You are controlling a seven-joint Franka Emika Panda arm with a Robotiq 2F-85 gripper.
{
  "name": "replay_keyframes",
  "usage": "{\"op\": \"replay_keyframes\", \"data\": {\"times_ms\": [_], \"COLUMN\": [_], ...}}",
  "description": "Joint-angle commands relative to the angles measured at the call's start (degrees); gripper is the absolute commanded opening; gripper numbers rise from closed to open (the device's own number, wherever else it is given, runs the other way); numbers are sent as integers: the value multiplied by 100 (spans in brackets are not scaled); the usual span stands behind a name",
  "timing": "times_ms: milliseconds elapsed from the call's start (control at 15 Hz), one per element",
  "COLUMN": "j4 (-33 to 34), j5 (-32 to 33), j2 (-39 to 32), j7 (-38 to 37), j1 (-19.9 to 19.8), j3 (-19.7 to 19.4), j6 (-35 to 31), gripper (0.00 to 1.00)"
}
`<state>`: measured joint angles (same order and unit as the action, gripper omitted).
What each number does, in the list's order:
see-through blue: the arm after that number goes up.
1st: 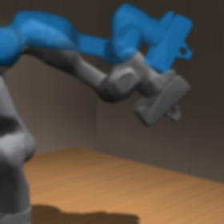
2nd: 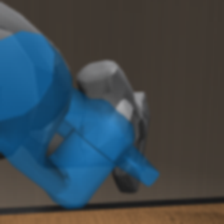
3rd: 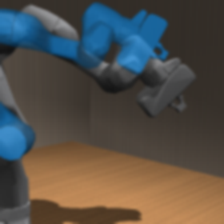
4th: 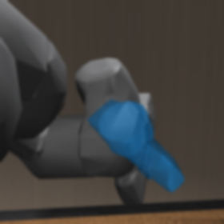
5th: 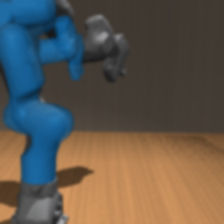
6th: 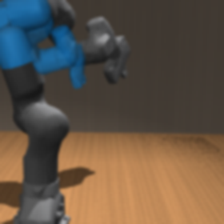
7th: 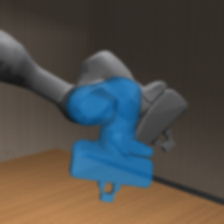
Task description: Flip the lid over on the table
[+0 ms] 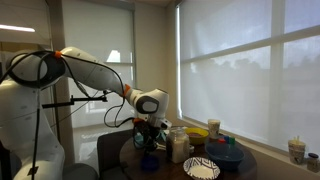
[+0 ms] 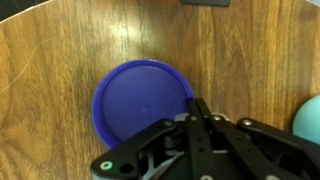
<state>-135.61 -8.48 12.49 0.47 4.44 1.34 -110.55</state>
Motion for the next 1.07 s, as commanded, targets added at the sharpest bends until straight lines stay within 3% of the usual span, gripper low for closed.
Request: {"op": "replay_keyframes", "data": {"times_ms": [0, 533, 1000], "j4": [69, -229, -820], "j5": [-693, -2229, -3402], "j2": [204, 992, 1168], "j7": [455, 2279, 4300], "j1": [-96, -392, -699], "j3": [-241, -1187, -2017], "j6": [323, 849, 1136], "gripper": [1, 1, 1]}}
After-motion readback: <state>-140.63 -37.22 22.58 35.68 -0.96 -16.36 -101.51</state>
